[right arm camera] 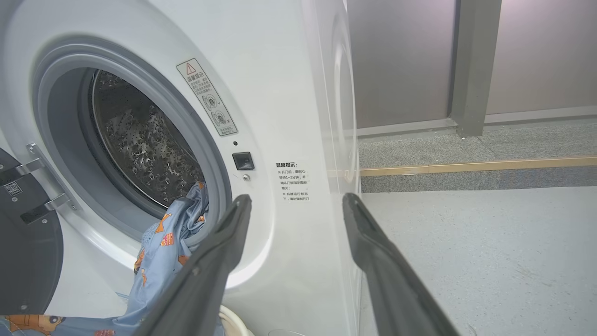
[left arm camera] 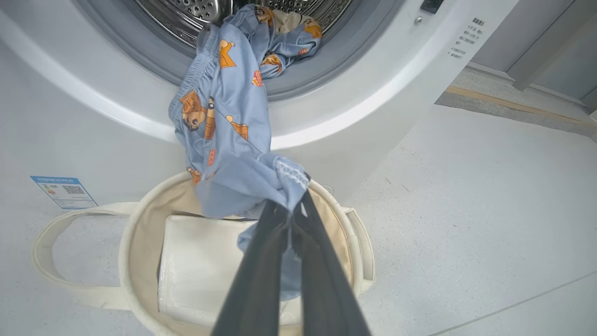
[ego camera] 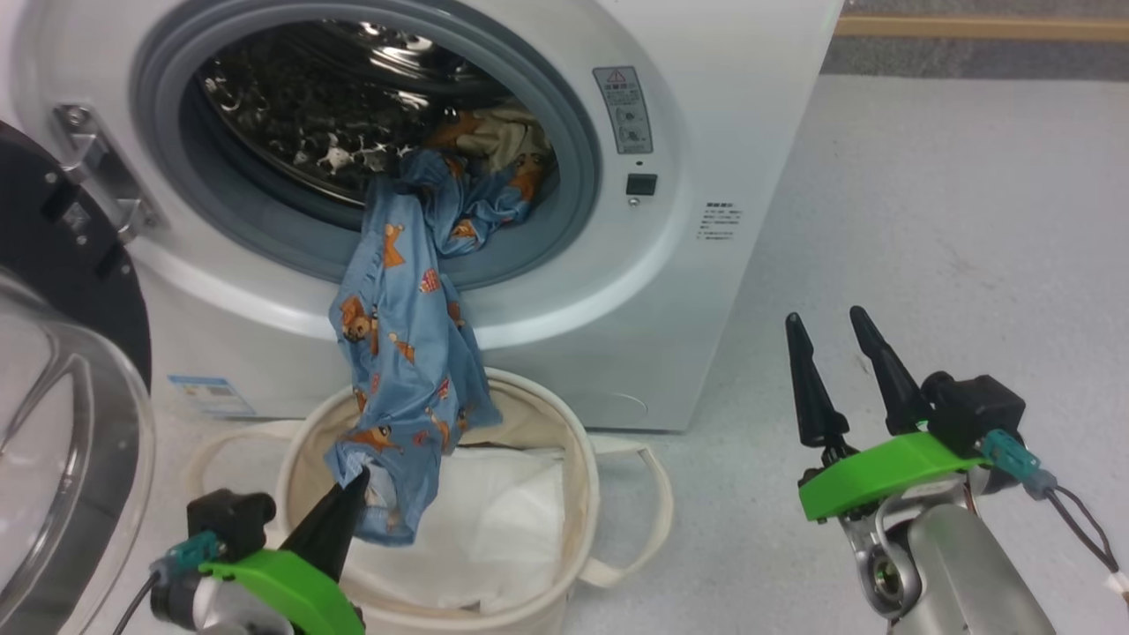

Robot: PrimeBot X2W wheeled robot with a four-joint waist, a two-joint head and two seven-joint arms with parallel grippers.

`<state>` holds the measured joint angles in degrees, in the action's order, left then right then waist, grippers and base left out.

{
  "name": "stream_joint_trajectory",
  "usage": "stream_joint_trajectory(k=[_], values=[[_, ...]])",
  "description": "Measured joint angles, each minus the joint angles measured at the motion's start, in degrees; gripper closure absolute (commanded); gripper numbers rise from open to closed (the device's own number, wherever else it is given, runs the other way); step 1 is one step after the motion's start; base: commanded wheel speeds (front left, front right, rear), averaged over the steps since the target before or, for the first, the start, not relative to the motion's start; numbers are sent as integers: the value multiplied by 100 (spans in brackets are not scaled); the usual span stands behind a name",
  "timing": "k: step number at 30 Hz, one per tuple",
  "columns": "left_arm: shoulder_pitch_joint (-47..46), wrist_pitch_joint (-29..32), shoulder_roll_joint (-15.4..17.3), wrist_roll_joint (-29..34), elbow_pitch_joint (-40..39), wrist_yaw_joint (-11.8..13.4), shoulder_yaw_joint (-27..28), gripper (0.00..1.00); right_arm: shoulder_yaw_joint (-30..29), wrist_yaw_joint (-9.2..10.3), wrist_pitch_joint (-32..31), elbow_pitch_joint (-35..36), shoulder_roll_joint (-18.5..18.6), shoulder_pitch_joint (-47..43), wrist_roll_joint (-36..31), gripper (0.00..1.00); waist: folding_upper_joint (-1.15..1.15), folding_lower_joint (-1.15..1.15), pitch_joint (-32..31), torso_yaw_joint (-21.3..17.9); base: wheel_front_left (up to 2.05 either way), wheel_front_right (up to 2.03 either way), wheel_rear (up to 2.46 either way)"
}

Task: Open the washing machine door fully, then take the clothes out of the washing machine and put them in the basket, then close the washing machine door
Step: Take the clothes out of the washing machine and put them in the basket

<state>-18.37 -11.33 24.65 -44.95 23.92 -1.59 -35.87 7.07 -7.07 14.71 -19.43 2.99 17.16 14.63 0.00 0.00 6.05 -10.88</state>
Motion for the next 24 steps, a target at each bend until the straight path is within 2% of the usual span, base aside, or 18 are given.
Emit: stream_joint_trajectory(k=[9,15,24], values=[[-659,-247,-587,1,2033,-403,-7,100,18,0,0,133,0,81,2,0,0,0,276,-241,0,0,0],[-1144,-291,-714,142,3134,-501,22,100,1,0,0,307,0,276,1,0,0,0,630,-441,0,0,0],[-1741,-293,-788,94,4001,-552,177,100,-90,0,0,568,0,425,2,0,0,0,1226,-714,0,0,0]])
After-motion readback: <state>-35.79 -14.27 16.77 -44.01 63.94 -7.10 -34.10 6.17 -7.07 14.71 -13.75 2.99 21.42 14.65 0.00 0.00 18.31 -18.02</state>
